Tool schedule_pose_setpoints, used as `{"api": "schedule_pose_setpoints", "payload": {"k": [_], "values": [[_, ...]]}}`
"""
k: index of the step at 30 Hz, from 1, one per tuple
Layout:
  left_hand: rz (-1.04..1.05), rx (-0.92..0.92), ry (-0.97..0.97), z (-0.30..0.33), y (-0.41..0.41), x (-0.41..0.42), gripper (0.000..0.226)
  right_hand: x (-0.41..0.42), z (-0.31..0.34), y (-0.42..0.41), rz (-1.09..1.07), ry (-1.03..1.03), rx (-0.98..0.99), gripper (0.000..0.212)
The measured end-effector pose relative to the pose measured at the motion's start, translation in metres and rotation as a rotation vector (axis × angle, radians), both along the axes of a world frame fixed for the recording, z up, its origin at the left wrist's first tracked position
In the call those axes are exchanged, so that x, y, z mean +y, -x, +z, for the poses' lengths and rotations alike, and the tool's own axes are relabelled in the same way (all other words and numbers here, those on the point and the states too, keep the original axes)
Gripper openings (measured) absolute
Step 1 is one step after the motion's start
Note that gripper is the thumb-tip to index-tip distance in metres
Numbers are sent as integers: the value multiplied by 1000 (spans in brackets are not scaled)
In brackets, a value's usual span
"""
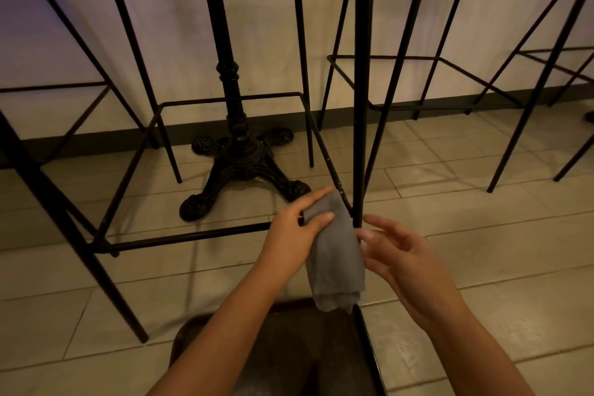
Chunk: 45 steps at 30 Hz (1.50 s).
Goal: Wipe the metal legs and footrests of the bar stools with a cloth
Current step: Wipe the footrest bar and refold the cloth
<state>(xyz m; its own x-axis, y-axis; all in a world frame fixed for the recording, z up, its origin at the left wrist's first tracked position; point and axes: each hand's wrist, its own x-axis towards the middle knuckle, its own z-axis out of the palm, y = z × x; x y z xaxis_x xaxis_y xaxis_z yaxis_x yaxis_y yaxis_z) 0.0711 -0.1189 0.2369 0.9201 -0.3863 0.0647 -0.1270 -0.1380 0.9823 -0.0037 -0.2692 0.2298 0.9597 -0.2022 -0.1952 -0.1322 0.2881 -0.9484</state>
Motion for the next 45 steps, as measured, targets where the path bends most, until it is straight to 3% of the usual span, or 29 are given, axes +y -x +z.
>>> {"api": "schedule_pose_setpoints", "payload": {"k": [4,9,14,19,25,28,31,34,39,41,43,45], "values": [[166,17,161,4,-9,4,37,7,4,0,116,222,50,36],[110,5,146,5,-15,5,50,11,8,-13,-26,262,-16,25],[97,66,189,8,-21,5,48,13,6,-20,-124,308,-55,19],[223,57,74,18,-41,0,47,7,-1,-21,-179,354,-60,13],[129,15,9,31,-89,-12,41,-18,-8,-35,-325,585,-71,22],[112,22,-63,23,-108,-29,42,-22,-2,-49,-284,725,-171,45],[136,-52,-123,7,-122,-47,42,-18,11,-60,-307,932,-439,58],[239,-142,-204,-14,-129,-61,38,-13,19,-74,-340,1129,-649,59],[247,-156,-155,-36,-127,-73,40,-12,20,-90,-329,1183,-694,54],[239,-288,-298,-39,-126,-73,38,-16,19,-93,-329,1205,-689,55],[188,-426,-597,-40,-126,-71,40,-18,18,-94,-331,1215,-696,55],[133,-457,-779,-37,-126,-70,47,-18,18,-95,-338,1223,-714,55]]}}
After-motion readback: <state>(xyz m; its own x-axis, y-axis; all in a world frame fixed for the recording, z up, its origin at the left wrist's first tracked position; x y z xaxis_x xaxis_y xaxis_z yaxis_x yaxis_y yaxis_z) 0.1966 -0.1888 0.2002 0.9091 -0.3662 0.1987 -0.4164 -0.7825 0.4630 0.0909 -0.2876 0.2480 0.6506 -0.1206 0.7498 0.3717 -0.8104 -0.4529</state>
